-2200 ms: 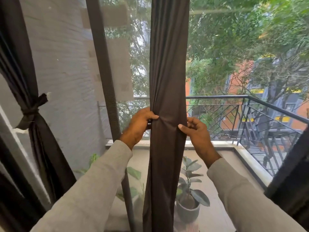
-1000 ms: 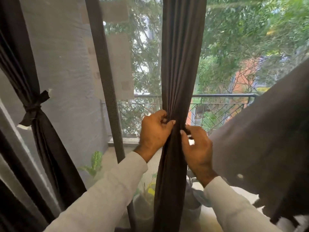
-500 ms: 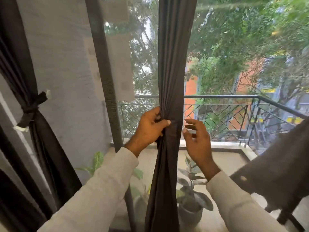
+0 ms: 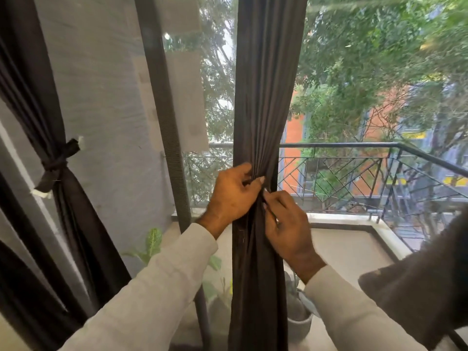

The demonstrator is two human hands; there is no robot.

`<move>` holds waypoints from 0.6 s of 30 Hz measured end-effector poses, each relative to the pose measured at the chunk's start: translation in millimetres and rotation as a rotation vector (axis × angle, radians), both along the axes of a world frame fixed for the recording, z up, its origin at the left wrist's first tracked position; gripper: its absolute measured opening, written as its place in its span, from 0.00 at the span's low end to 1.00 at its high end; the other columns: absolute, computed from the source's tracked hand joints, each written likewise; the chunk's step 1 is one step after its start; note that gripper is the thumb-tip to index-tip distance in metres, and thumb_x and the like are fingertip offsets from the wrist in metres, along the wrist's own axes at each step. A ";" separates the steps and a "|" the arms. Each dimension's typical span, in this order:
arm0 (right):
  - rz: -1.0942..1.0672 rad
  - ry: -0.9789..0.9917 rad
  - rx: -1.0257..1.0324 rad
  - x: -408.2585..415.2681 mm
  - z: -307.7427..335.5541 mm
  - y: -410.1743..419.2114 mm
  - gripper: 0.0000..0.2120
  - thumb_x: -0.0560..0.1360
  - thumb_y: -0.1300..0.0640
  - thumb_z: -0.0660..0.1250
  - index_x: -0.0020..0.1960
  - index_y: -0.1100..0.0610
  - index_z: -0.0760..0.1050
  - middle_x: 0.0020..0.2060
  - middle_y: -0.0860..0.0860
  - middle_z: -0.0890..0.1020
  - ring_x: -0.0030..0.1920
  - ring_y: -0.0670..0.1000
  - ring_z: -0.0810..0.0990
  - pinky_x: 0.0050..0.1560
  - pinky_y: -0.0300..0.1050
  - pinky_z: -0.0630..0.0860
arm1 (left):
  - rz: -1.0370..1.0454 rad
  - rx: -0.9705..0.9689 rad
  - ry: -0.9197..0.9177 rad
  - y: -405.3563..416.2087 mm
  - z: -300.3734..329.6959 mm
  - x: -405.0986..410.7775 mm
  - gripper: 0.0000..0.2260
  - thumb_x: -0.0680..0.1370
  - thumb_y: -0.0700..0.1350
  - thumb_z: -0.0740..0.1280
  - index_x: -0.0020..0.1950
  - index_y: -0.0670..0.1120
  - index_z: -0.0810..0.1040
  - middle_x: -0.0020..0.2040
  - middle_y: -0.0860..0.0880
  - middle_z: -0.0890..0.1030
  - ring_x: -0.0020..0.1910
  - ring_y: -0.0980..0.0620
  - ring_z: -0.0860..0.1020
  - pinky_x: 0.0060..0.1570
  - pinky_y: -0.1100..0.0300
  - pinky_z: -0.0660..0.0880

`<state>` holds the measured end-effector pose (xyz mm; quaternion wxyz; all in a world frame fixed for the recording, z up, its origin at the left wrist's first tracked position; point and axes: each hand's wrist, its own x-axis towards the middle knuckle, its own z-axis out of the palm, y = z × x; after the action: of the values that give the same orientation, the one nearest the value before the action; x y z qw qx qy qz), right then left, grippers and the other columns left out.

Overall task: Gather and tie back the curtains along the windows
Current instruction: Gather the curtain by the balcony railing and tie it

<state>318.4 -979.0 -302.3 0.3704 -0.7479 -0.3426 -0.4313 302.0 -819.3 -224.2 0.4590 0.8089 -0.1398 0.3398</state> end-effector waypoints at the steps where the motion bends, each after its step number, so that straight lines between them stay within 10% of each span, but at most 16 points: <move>1: 0.003 0.011 -0.049 0.9 -1.7 -0.9 0.18 0.82 0.60 0.62 0.70 0.63 0.79 0.55 0.56 0.80 0.49 0.58 0.81 0.47 0.51 0.80 | -0.041 -0.009 0.015 1.6 -0.7 0.3 0.17 0.80 0.53 0.73 0.45 0.39 0.76 0.36 0.42 0.80 0.35 0.39 0.82 0.35 0.41 0.82; 4: 0.085 0.024 -0.118 4.7 1.6 -10.5 0.21 0.80 0.61 0.59 0.70 0.62 0.80 0.58 0.56 0.78 0.55 0.56 0.80 0.54 0.49 0.80 | -0.088 -0.014 0.071 11.8 -0.4 0.0 0.23 0.78 0.58 0.76 0.52 0.37 0.78 0.42 0.35 0.83 0.39 0.33 0.82 0.35 0.39 0.82; 7: 0.192 0.110 0.052 9.0 9.6 -15.0 0.16 0.80 0.66 0.61 0.62 0.60 0.83 0.55 0.53 0.81 0.56 0.53 0.81 0.58 0.48 0.80 | -0.141 -0.051 0.103 20.9 3.0 -0.5 0.16 0.80 0.44 0.73 0.64 0.38 0.81 0.49 0.47 0.88 0.45 0.47 0.87 0.40 0.50 0.84; 12: 0.343 0.783 0.444 31.8 20.1 -7.1 0.18 0.82 0.55 0.72 0.71 0.49 0.76 0.65 0.46 0.82 0.65 0.50 0.82 0.63 0.52 0.82 | -0.295 -0.216 0.292 23.8 10.9 -4.7 0.10 0.82 0.35 0.69 0.63 0.39 0.79 0.45 0.49 0.85 0.39 0.53 0.82 0.32 0.59 0.75; 18: 0.361 0.786 0.488 29.4 20.4 -8.1 0.05 0.78 0.56 0.76 0.54 0.55 0.86 0.46 0.48 0.88 0.47 0.48 0.85 0.53 0.47 0.82 | -0.281 -0.297 0.391 28.3 20.5 -6.2 0.10 0.77 0.41 0.70 0.58 0.47 0.81 0.50 0.46 0.84 0.44 0.53 0.82 0.40 0.56 0.73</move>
<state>347.8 -987.1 -281.9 0.7047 -0.6740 -0.1904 -0.1134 295.8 -791.0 -203.7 0.6333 0.7557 -0.1079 0.1271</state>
